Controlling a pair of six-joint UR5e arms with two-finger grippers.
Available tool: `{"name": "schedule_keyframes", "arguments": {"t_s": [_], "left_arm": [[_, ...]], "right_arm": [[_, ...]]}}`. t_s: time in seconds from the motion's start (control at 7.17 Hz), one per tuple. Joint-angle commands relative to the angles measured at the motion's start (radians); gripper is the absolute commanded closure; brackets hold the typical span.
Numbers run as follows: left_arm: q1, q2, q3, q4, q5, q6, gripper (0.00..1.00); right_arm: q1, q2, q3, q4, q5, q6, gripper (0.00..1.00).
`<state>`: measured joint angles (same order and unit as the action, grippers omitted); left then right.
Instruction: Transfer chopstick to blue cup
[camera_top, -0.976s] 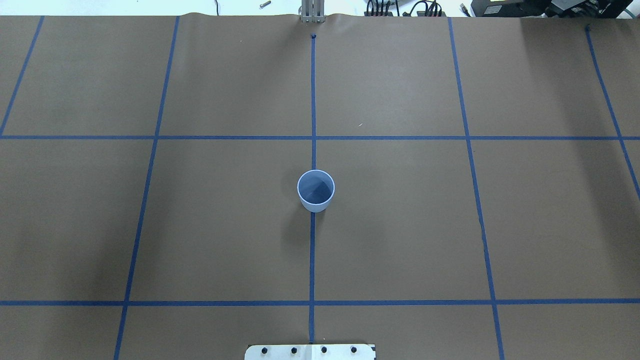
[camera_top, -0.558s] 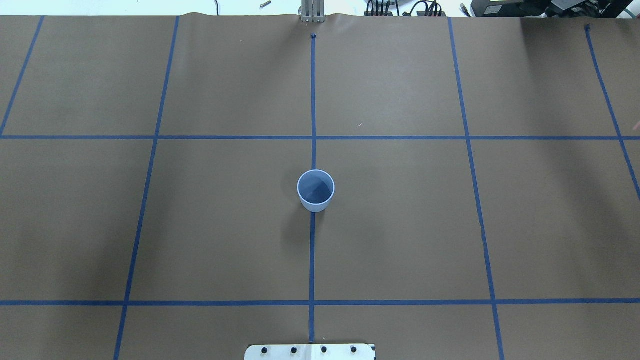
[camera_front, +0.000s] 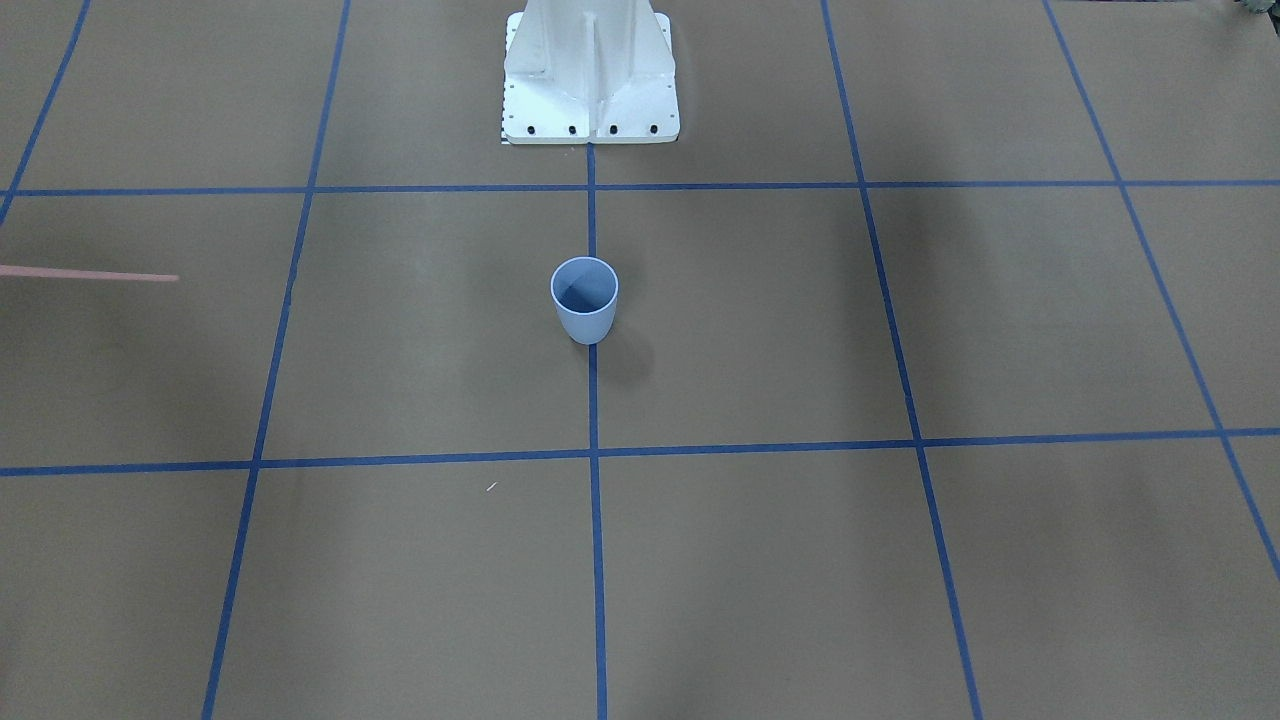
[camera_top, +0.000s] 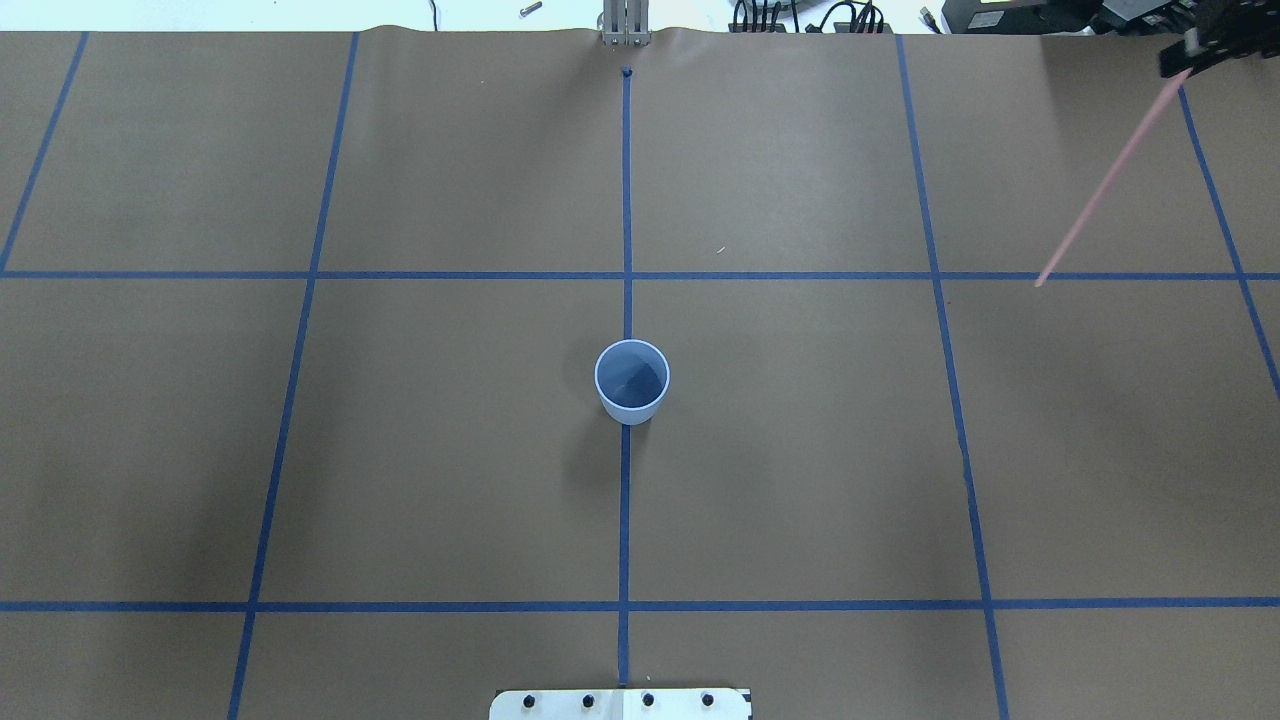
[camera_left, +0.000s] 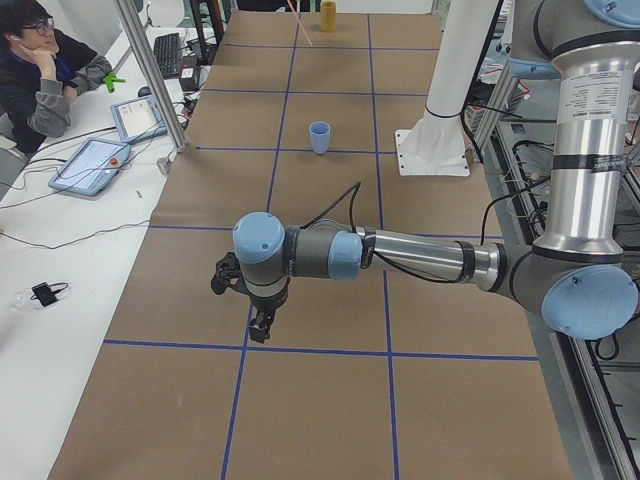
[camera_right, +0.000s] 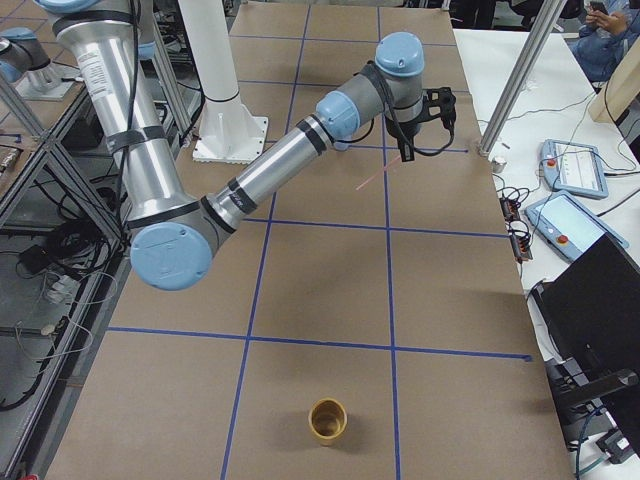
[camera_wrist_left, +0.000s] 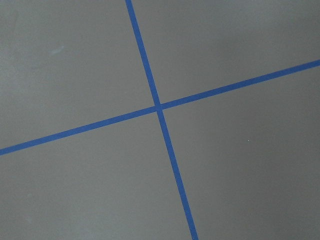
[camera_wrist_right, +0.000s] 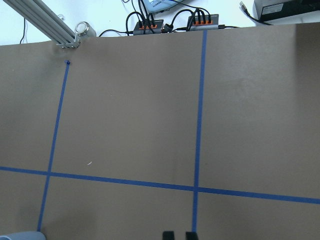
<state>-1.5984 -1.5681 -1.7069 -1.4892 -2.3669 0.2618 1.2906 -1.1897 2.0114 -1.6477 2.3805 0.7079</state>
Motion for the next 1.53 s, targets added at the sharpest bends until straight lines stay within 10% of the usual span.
{"name": "schedule_keyframes", "arguments": {"t_s": [0.0,0.84,1.39], "left_arm": [[0.000,-0.001,0.000,0.001,0.000,-0.001,0.02],[0.000,0.000,0.003,0.003,0.000,-0.001,0.01],[0.002,0.000,0.003,0.003,-0.002,-0.001,0.01]], "right_arm": [[-0.254,0.112,0.007,-0.003,-0.244,0.276,1.00],[-0.565,0.614,-0.248,-0.336,-0.541,0.866,1.00],[-0.617,0.610,-0.310,-0.368,-0.635,0.944,1.00]]}}
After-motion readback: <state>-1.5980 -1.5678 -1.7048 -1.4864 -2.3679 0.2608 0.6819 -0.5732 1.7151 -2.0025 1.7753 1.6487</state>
